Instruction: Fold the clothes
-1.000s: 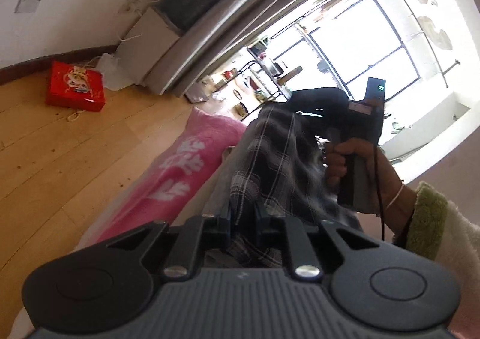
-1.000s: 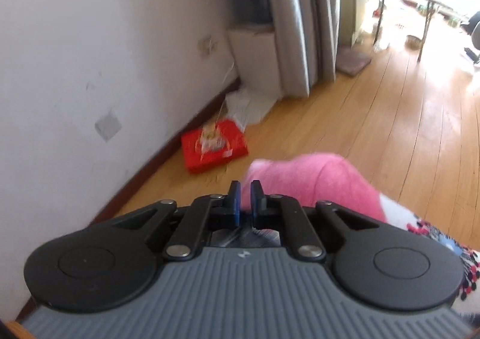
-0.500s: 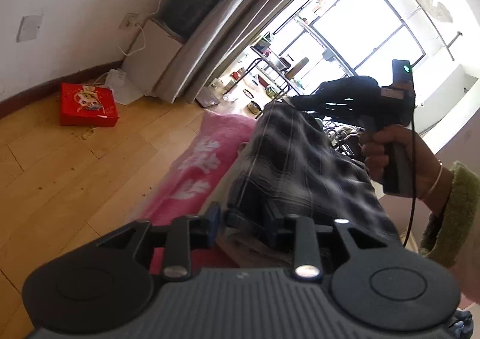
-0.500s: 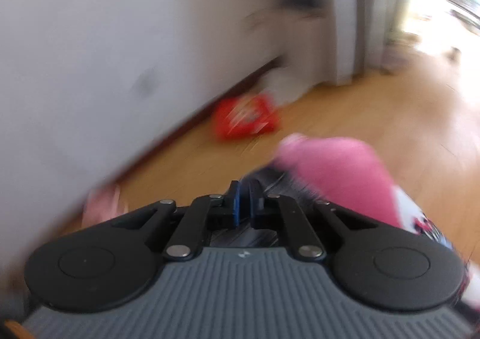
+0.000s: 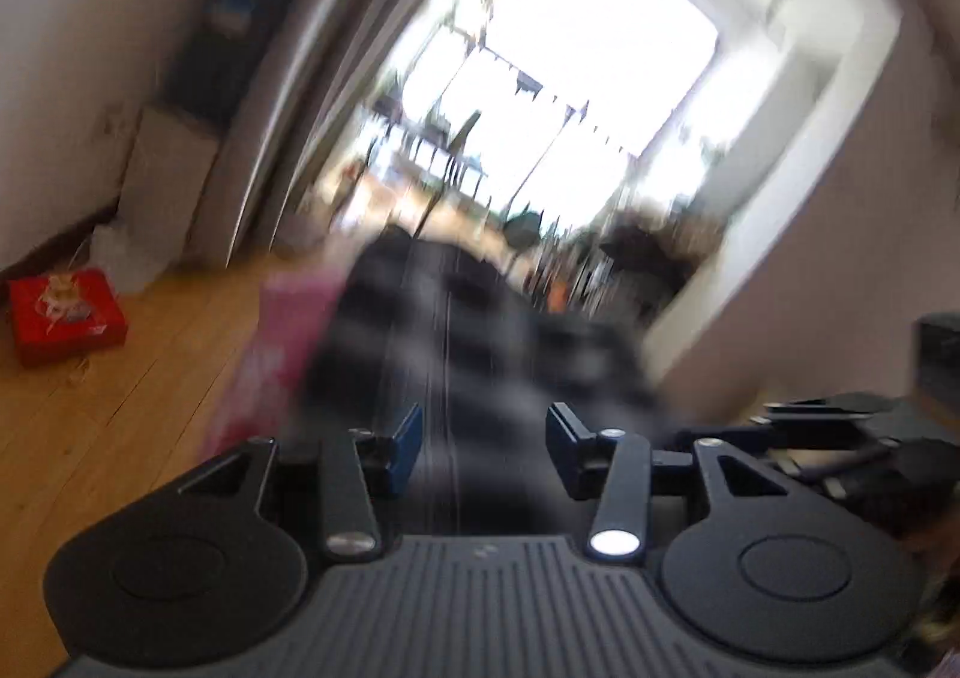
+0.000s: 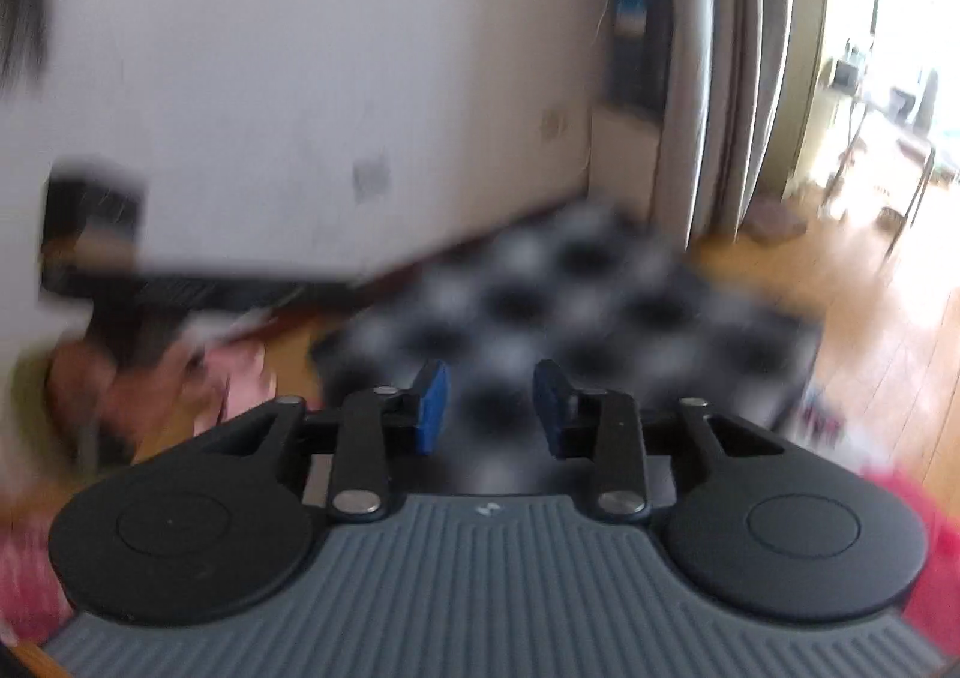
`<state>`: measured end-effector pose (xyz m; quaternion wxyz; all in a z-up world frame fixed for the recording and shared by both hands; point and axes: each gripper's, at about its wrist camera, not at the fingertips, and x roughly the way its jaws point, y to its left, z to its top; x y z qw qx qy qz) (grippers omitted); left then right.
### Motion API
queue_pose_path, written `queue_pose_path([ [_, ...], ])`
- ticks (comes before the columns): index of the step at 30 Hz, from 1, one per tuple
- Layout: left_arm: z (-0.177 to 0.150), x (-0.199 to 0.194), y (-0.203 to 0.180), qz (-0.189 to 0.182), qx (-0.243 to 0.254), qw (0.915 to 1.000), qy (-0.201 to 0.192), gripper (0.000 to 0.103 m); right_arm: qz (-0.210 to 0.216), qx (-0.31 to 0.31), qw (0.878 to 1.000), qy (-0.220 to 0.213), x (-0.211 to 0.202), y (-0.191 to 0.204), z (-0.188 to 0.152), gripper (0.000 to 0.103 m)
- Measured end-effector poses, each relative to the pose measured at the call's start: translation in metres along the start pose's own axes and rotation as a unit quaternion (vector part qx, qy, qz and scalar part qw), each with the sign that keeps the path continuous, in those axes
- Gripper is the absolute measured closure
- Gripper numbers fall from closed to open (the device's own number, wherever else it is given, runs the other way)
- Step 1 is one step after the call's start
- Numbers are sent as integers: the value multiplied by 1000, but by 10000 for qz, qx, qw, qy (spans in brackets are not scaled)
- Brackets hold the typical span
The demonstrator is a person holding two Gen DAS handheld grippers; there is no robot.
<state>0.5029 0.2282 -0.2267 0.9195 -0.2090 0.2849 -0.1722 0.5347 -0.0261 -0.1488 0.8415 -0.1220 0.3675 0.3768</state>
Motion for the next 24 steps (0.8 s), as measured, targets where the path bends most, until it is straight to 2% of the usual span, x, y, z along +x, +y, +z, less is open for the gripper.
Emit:
queue_pose_path([
  [2, -1, -5, -11, 101, 374, 9992, -43, 57, -341, 40, 9994, 96, -8, 4, -23, 70],
  [4, 1, -15, -22, 204, 708, 9972, -124, 47, -499, 437, 9977, -153, -26, -6, -34, 68],
  [9, 3, -40, -54, 572, 1193, 9912, -60, 43, -666, 1470, 9855, -525, -66, -18, -69, 57],
  [10, 4, -46, -60, 663, 1246, 9900, -51, 42, -636, 1452, 9857, -576, -73, -14, -74, 51],
  [14, -2, -90, -95, 1145, 1220, 9859, -76, 40, -444, 1101, 9899, -773, -99, 11, -92, 40],
  [17, -8, -131, -133, 1352, 806, 9875, 24, 31, -279, 828, 9926, -842, -118, 31, -102, 25],
  [18, -12, -144, -145, 1331, 664, 9889, 36, 23, -202, 730, 9940, -783, -124, 40, -104, 17],
  [19, -17, -157, -155, 1281, 534, 9903, 45, 13, -125, 632, 9953, -724, -130, 49, -105, 16],
  [20, -23, -169, -167, 1234, 476, 9912, 96, 10, -48, 533, 9964, -664, -137, 58, -106, 16],
  [22, -41, -188, -188, 1363, 498, 9894, 113, 9, -70, 374, 9978, -546, -153, 78, -115, 15],
  [24, -60, -207, -207, 1600, 598, 9853, 6, 8, -286, 558, 9960, -645, -174, 96, -135, 13],
])
